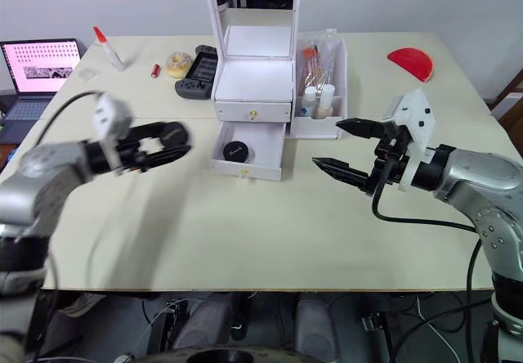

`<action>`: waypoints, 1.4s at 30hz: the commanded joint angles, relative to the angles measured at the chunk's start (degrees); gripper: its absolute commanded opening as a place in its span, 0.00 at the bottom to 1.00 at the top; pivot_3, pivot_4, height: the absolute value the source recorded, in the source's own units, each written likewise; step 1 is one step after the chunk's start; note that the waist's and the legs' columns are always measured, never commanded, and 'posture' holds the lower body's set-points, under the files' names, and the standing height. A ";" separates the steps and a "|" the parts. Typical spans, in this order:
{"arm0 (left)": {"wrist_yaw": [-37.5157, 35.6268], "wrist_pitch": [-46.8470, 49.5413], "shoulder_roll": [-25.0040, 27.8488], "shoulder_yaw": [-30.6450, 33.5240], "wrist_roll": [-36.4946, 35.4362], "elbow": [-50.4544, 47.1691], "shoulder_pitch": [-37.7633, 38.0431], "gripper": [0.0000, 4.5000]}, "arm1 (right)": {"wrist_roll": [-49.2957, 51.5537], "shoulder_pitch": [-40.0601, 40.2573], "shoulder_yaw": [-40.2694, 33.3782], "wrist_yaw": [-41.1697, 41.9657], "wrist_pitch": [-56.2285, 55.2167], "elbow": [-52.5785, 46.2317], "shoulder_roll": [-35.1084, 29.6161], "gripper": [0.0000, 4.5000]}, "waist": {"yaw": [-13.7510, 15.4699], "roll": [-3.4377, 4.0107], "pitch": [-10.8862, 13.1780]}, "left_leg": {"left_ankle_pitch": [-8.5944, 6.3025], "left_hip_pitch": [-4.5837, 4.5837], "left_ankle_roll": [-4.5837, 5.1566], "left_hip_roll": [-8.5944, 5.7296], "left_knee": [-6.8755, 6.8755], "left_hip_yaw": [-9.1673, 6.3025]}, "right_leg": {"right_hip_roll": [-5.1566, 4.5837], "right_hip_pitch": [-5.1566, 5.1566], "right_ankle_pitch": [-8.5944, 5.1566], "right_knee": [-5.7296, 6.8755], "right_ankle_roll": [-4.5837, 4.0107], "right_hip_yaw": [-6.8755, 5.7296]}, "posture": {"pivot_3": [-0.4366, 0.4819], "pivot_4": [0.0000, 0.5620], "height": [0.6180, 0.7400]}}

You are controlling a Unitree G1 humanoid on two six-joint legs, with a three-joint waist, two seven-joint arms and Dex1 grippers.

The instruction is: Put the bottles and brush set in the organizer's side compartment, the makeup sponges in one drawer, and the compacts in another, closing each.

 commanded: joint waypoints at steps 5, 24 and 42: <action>-9.21 -7.54 -7.28 -10.67 8.07 18.67 -14.46 0.59 | 0.58 1.92 -3.48 -1.57 -1.17 -3.45 0.17 1.00 | -0.67 -0.02 0.02 | 0.01 0.00 0.00 0.09 -0.07 0.04 | 0.16 -0.14 -0.01 0.06 -0.01 0.07 | 0.48 0.27 0.98; -16.08 -19.30 -19.68 -13.64 18.98 44.90 -27.61 0.59 | 3.73 7.66 -9.10 -6.36 0.30 -9.00 0.00 1.00 | -0.20 -0.19 0.12 | 0.01 -0.03 0.02 0.06 0.00 0.04 | 0.10 -0.11 0.00 0.06 0.02 0.06 | 0.48 0.27 0.98; -16.67 -16.83 -20.40 -9.88 18.85 45.49 -30.02 0.99 | 3.57 7.12 -8.13 -7.57 0.20 -8.59 0.23 1.00 | -0.21 -0.22 0.13 | 0.01 -0.03 0.03 0.05 0.02 0.04 | 0.11 -0.11 0.00 0.09 0.03 0.05 | 0.48 0.27 0.98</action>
